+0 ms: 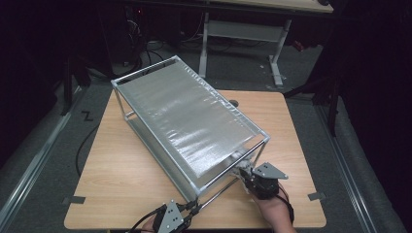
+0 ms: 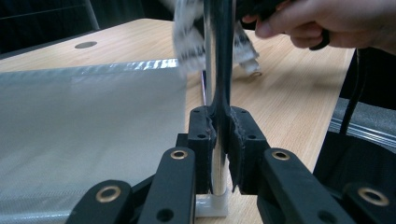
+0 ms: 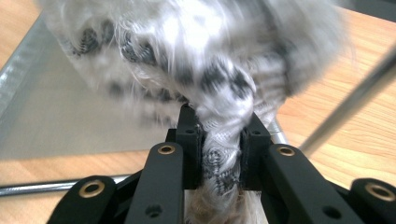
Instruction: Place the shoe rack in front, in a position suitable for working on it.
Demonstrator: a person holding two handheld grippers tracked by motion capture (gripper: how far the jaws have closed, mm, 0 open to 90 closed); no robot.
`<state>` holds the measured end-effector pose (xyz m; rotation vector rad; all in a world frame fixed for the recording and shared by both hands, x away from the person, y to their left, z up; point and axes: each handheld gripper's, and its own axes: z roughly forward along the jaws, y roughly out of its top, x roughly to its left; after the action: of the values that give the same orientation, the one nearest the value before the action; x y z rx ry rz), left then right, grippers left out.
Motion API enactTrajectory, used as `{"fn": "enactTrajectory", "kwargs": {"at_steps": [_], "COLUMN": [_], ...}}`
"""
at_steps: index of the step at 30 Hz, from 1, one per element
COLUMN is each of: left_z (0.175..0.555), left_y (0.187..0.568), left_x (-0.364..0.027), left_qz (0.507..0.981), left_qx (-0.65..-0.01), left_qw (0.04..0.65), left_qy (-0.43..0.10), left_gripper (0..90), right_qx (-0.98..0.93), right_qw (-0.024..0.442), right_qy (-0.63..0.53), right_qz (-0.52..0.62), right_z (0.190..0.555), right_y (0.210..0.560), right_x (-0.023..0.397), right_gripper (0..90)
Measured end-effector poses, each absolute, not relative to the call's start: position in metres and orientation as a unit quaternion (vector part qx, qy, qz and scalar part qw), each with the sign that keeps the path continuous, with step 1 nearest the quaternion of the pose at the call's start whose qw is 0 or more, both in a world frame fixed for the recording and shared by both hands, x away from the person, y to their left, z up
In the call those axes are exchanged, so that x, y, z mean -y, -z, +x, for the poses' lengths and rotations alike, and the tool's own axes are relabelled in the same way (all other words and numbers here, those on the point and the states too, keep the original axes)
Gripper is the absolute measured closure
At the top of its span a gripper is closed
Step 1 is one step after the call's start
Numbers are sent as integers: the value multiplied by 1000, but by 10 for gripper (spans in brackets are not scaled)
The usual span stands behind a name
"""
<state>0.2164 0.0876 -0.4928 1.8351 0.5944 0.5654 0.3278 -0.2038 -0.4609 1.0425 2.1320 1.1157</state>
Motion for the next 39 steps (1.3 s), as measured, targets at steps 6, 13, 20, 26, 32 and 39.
{"fn": "enactTrajectory", "kwargs": {"at_steps": [6, 13, 20, 26, 32, 39], "left_z": [216, 216, 215, 215, 216, 217], "left_y": [493, 493, 493, 494, 494, 493], "left_x": [-87, -87, -88, -88, -88, -87], "left_qz": [770, 770, 769, 769, 769, 769], "left_qx": [-251, -251, -251, -251, -251, -250], "left_qw": [535, 535, 536, 536, 537, 538], "left_qy": [-240, -241, -241, -240, -239, -238], "left_gripper": [799, 798, 799, 799, 799, 800], "right_qx": [-771, -716, -685, -686, -695, -713], "right_qw": [273, 318, 345, 352, 336, 297], "right_qy": [-433, -468, -492, -497, -507, -525], "right_qz": [380, 408, 412, 397, 383, 357], "right_z": [325, 323, 318, 311, 303, 289], "right_y": [450, 425, 411, 405, 404, 403], "right_x": [209, 234, 242, 236, 228, 208], "right_gripper": [752, 752, 750, 747, 746, 746]}}
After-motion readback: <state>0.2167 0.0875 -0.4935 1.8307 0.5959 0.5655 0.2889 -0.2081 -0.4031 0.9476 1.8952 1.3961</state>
